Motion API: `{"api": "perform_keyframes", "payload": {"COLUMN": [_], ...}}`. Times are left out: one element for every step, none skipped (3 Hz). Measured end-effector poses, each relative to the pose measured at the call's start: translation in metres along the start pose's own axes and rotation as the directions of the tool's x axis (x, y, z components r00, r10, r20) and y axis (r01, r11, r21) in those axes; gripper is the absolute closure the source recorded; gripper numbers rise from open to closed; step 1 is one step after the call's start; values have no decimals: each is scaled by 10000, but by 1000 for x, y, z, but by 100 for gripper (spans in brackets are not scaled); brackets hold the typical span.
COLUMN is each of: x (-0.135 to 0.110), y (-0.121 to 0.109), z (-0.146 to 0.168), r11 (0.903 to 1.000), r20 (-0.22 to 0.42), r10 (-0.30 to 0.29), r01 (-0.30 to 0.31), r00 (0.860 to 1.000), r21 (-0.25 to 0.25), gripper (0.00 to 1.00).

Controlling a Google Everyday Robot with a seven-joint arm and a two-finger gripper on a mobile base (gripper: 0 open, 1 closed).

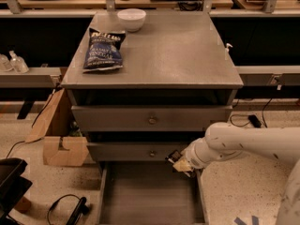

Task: Pick rxbar chocolate from bottom drawer and place on counter

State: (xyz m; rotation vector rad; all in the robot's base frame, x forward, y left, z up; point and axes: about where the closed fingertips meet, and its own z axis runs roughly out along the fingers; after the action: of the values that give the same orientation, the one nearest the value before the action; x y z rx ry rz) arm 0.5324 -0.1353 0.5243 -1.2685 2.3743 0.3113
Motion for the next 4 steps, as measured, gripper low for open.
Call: {"api": "perform_keyframes", "payload": {"x": [-15,-41,-92,-153], "y": [10,43,46,30], "z": [-26,-82,-160,-239], "r11": [9994,9977,9928,9810], "r20": [220,285,558,915], "r10": [-310,-643,-845,-970], "r01": [307,637,793,797], "r00": [9993,9975,9949,9911], "r21": [143,230,897,1771], "gripper": [100,100,100,100]}}
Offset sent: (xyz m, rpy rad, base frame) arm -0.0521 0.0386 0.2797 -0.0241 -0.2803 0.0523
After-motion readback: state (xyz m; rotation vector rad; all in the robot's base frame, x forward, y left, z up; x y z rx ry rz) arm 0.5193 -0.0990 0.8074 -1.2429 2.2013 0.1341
